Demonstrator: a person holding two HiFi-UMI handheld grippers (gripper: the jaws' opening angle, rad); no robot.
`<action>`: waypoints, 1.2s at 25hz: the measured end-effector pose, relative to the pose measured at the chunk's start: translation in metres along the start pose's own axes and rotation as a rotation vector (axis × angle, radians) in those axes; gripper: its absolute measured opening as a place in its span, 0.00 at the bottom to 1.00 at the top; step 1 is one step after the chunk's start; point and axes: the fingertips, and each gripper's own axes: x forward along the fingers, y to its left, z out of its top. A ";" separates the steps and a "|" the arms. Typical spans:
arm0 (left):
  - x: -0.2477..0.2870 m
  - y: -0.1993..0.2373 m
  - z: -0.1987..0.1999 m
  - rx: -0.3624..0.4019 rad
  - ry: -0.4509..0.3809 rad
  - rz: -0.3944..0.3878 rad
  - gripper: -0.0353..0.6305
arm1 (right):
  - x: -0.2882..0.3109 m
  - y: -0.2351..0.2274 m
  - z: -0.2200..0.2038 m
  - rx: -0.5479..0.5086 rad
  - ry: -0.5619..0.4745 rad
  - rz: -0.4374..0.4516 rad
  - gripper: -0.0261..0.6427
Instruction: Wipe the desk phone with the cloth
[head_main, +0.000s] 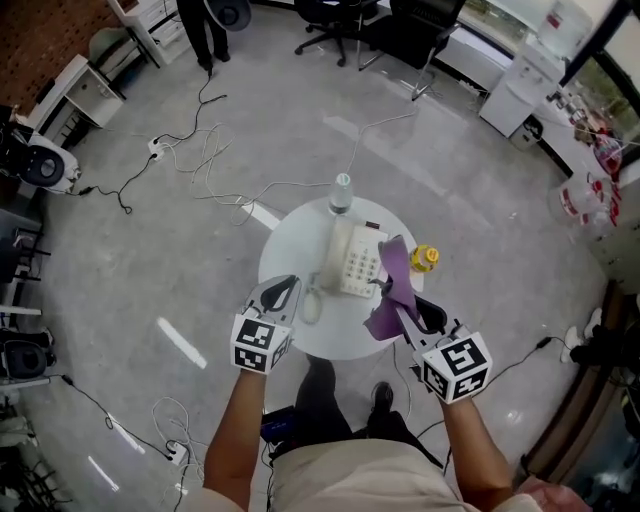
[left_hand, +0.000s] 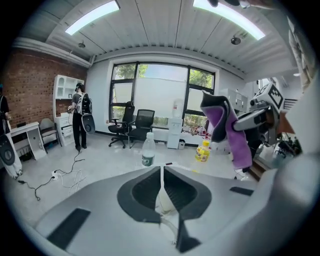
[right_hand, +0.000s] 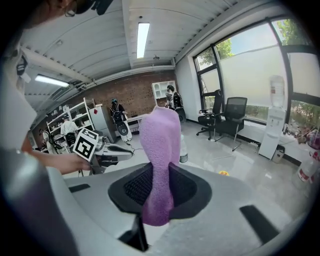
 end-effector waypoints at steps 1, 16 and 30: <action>0.009 0.002 -0.004 -0.006 0.007 -0.005 0.07 | 0.004 -0.004 -0.004 0.009 0.004 -0.006 0.15; 0.101 0.016 -0.029 -0.054 0.036 -0.069 0.07 | 0.057 -0.040 -0.034 0.030 0.043 -0.079 0.15; 0.165 0.008 -0.066 -0.067 0.088 -0.097 0.07 | 0.072 -0.053 -0.075 0.073 0.085 -0.122 0.15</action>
